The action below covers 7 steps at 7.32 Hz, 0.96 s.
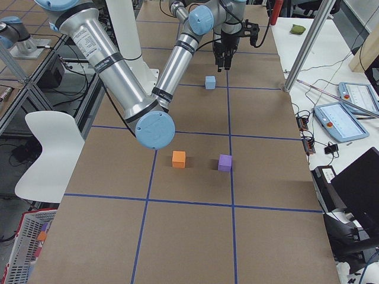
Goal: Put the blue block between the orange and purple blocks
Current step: 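Set the light blue cube down, open the left gripper and withdraw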
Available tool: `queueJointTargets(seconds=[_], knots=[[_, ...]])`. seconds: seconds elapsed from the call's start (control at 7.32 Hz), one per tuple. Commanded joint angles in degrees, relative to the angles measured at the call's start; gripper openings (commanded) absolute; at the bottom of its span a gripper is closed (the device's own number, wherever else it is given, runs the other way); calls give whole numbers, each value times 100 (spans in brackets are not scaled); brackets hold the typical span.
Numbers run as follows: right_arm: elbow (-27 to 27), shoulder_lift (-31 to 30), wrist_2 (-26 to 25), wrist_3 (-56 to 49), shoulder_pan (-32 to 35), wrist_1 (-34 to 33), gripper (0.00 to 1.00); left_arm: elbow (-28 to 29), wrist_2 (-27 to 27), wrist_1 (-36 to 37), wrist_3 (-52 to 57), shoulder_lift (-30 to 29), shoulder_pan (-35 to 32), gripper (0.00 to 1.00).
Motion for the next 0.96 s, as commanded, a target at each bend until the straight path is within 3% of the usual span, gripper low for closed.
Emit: queueJointTargets(seconds=[0.0,0.27,0.55,0.82], knots=[[22,413,-576,854,-919,15,100,-1334,-336,46,562,1474,-442,100],[-204,869,-1864,1575,-2261,85,100,-2426,-319,29,1187,2865,-846,100],[-1403,1397,-2361,2094,-2880,1046,100,-3526,-336,20,2362,4350,-1564,100],[-2407,1556,-2750,2377,-3287,2103,100,-3855,-336,2,3645,5469,-2522,100]])
